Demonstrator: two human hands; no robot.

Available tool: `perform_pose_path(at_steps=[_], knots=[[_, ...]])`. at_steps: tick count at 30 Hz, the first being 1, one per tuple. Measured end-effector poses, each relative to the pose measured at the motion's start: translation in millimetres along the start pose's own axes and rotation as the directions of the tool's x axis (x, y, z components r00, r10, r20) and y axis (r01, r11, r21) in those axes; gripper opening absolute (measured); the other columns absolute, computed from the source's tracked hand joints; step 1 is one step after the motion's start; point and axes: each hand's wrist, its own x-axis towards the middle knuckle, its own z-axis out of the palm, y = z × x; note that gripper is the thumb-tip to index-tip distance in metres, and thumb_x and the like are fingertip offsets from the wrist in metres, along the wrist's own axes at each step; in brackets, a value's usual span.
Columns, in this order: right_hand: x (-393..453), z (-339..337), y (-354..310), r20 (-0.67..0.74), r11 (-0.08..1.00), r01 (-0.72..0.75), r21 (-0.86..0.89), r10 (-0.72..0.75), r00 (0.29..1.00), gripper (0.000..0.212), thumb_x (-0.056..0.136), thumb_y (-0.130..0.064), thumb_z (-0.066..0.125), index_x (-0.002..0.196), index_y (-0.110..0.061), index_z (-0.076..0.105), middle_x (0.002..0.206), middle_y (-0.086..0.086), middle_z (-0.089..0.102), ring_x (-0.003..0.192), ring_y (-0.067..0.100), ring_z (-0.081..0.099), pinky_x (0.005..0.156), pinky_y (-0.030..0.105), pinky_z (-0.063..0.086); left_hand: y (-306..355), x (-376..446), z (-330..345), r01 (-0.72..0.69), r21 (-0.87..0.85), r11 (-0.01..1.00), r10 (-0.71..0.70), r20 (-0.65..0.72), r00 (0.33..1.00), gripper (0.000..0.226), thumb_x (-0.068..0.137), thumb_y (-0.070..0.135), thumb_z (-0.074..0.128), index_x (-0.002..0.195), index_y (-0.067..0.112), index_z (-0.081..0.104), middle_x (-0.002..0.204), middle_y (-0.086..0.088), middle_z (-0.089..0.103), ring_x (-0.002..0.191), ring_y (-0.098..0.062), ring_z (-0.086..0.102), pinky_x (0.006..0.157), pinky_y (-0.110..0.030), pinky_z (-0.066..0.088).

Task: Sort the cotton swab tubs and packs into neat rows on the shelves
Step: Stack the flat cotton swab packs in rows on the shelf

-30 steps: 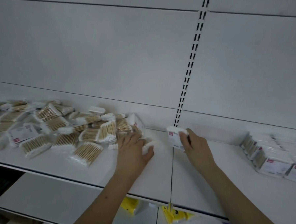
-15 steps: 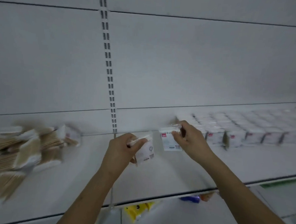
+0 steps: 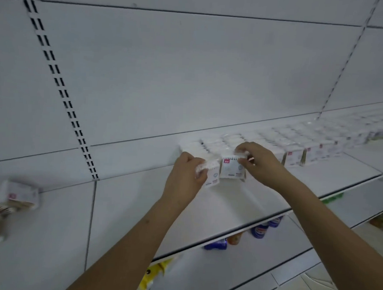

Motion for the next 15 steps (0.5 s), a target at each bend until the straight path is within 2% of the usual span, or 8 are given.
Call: perform_pose_path(at_steps=[3, 6, 9, 12, 15], knots=[[6, 11, 10, 0.045, 0.988, 0.085, -0.125, -0.08, 0.996, 0.024, 0.089, -0.015, 0.069, 0.112, -0.02, 0.064, 0.112, -0.004, 0.055, 0.098, 0.016, 0.053, 0.091, 0.033, 0.045, -3, 2, 14, 0.053, 0.039, 0.998, -0.052, -0.02, 0.998, 0.039, 0.091, 0.016, 0.066, 0.129, 0.015, 0.056, 0.126, -0.005, 0.046, 0.105, -0.02, 0.059, 0.086, -0.031, 0.052], [9, 17, 17, 0.03, 0.979, 0.117, -0.168, -0.113, 0.993, 0.027, 0.084, -0.015, 0.074, 0.11, -0.019, 0.067, 0.114, 0.002, 0.057, 0.105, 0.023, 0.05, 0.087, 0.03, 0.038, -3, 1, 22, 0.075, 0.015, 0.997, -0.074, -0.069, 0.995, 0.034, 0.09, 0.013, 0.068, 0.121, 0.016, 0.054, 0.123, -0.003, 0.042, 0.09, -0.019, 0.059, 0.077, -0.027, 0.05], [11, 14, 14, 0.047, 0.974, 0.119, -0.194, -0.112, 0.993, 0.029, 0.084, -0.021, 0.074, 0.112, -0.022, 0.066, 0.117, 0.0, 0.055, 0.108, 0.024, 0.049, 0.089, 0.032, 0.041, -1, -2, 25, 0.09, -0.007, 0.996, -0.09, -0.102, 0.991, 0.037, 0.088, 0.011, 0.069, 0.119, 0.016, 0.051, 0.123, -0.001, 0.04, 0.08, -0.013, 0.054, 0.074, -0.027, 0.051], [19, 4, -5, 0.058, 0.963, 0.134, -0.234, -0.123, 0.991, 0.036, 0.085, -0.034, 0.071, 0.119, -0.025, 0.062, 0.124, 0.001, 0.052, 0.114, 0.024, 0.045, 0.095, 0.039, 0.041, -6, -10, 22, 0.119, 0.001, 0.993, -0.117, -0.125, 0.985, 0.058, 0.081, 0.018, 0.078, 0.129, 0.017, 0.046, 0.129, -0.003, 0.036, 0.098, -0.016, 0.054, 0.076, -0.021, 0.047], [33, 1, -40, -0.041, 0.961, 0.219, -0.168, -0.228, 0.973, 0.04, 0.088, -0.034, 0.068, 0.124, -0.02, 0.059, 0.126, 0.004, 0.051, 0.115, 0.025, 0.044, 0.098, 0.04, 0.039, -19, -33, 6, 0.135, -0.023, 0.991, -0.137, -0.159, 0.978, 0.07, 0.08, 0.029, 0.08, 0.138, 0.02, 0.041, 0.132, -0.002, 0.036, 0.112, -0.017, 0.049, 0.083, -0.021, 0.045]])
